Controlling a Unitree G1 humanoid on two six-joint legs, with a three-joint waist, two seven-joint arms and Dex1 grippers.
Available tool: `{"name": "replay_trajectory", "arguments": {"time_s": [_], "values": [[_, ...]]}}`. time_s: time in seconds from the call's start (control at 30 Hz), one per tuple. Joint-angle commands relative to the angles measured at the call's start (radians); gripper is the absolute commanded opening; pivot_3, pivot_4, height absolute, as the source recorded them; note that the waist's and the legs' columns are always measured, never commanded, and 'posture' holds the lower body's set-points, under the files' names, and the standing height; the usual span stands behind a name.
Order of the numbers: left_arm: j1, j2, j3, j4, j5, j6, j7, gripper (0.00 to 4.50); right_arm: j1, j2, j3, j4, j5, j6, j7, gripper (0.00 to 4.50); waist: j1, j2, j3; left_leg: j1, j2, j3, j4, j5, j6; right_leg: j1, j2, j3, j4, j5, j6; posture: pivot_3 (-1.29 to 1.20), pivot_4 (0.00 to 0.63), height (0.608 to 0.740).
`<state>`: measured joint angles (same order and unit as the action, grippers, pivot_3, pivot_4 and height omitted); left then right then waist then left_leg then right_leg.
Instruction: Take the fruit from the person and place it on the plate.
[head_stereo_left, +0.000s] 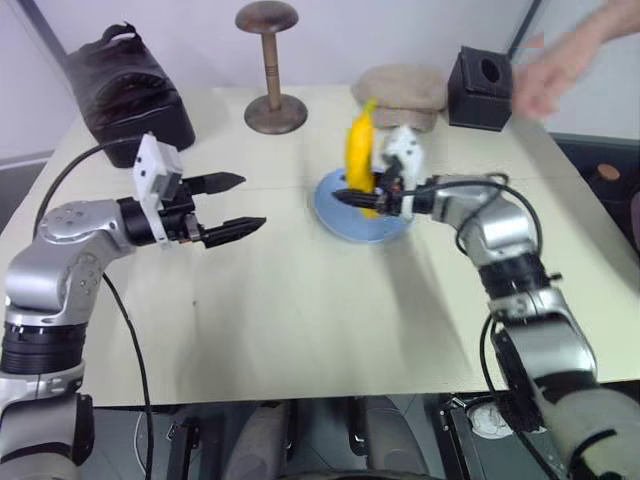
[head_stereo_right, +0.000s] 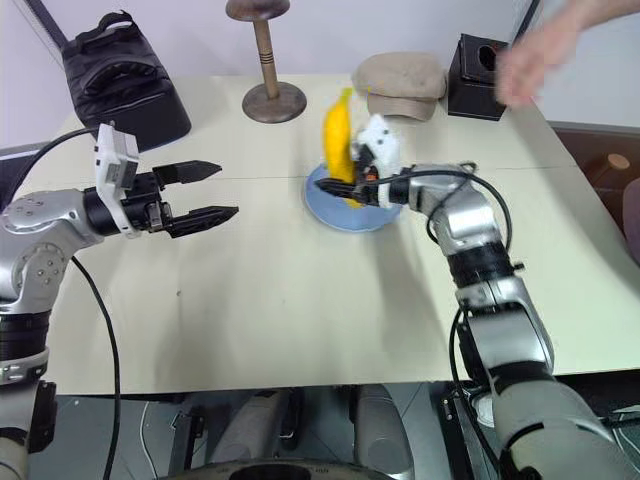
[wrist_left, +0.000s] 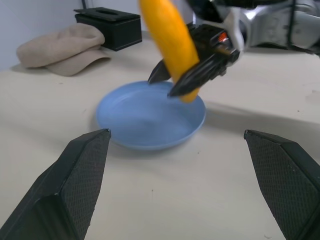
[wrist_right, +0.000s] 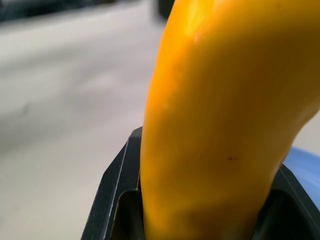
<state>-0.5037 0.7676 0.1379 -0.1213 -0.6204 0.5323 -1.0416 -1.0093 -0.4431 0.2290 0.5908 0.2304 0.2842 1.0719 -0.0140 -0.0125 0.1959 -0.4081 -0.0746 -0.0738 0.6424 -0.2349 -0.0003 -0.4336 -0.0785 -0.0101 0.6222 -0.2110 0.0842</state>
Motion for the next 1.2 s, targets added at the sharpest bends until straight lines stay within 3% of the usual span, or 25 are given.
{"name": "replay_trajectory", "arguments": {"time_s": [0.03, 0.3, 0.43, 0.5, 0.73, 0.93, 1.07, 1.2], "values": [[0.002, -0.014, 0.040, -0.030, -0.023, -0.006, 0.019, 4.50, -0.108, 0.024, 0.036, 0.221, -0.097, -0.147, 0.075, 1.46, 0.003, 0.000, 0.000, 0.000, -0.001, 0.000, 0.000, 0.000, 0.000, 0.000, 0.000, 0.000, 0.000, 0.000, 0.000, 0.00, 0.150, 0.740], [0.066, -0.015, 0.080, -0.091, -0.038, 0.007, 0.062, 4.50, -0.249, 0.044, 0.048, 0.566, -0.256, -0.345, 0.064, 1.46, -0.006, 0.000, 0.000, 0.000, -0.001, 0.000, -0.003, 0.000, -0.002, -0.002, -0.001, 0.001, -0.001, 0.001, 0.002, 0.00, 0.150, 0.740], [0.075, -0.014, 0.082, -0.099, -0.042, 0.009, 0.072, 4.50, -0.276, 0.049, 0.015, 0.621, -0.274, -0.370, 0.032, 3.28, -0.007, 0.000, 0.000, 0.000, -0.001, 0.000, -0.007, 0.002, -0.005, -0.005, -0.001, 0.002, 0.000, 0.002, 0.001, 0.00, 0.150, 0.740], [0.075, -0.015, 0.081, -0.098, -0.042, 0.008, 0.075, 4.50, -0.281, 0.048, 0.000, 0.630, -0.278, -0.374, 0.032, 4.40, -0.008, 0.000, 0.000, 0.000, -0.001, 0.001, -0.010, 0.003, -0.007, -0.006, -0.001, 0.003, 0.001, 0.002, 0.001, 0.00, 0.150, 0.740], [0.061, -0.020, 0.076, -0.083, -0.035, -0.002, 0.079, 4.50, -0.290, 0.008, -0.068, 0.617, -0.268, -0.384, 0.024, 4.46, -0.007, 0.000, 0.000, 0.000, -0.001, 0.001, -0.010, 0.004, -0.009, -0.008, 0.000, 0.003, 0.004, 0.002, 0.000, 0.00, 0.150, 0.740], [0.069, -0.066, 0.110, -0.039, 0.055, -0.092, 0.214, 4.50, -0.262, -0.093, -0.278, 0.503, -0.139, -0.394, -0.124, 4.46, -0.001, 0.000, 0.000, 0.000, -0.002, 0.001, -0.010, 0.004, -0.009, -0.008, -0.001, 0.004, 0.004, 0.002, 0.000, 0.00, 0.150, 0.740], [0.128, -0.093, 0.149, -0.044, 0.086, -0.102, 0.306, 4.50, -0.087, -0.125, -0.398, 0.241, -0.045, -0.314, -0.212, 4.46, -0.002, -0.002, -0.001, 0.000, -0.001, 0.001, -0.011, 0.004, -0.008, -0.008, -0.002, 0.004, 0.004, 0.002, 0.000, 0.00, 0.150, 0.740], [0.191, -0.147, 0.207, -0.058, 0.105, -0.120, 0.429, 4.50, 0.233, -0.117, -0.504, -0.242, 0.042, -0.149, -0.360, 4.46, 0.003, -0.002, -0.001, 0.000, 0.000, 0.001, -0.011, 0.004, -0.008, -0.008, -0.002, 0.004, 0.004, 0.002, 0.000, 0.00, 0.150, 0.740]]}}
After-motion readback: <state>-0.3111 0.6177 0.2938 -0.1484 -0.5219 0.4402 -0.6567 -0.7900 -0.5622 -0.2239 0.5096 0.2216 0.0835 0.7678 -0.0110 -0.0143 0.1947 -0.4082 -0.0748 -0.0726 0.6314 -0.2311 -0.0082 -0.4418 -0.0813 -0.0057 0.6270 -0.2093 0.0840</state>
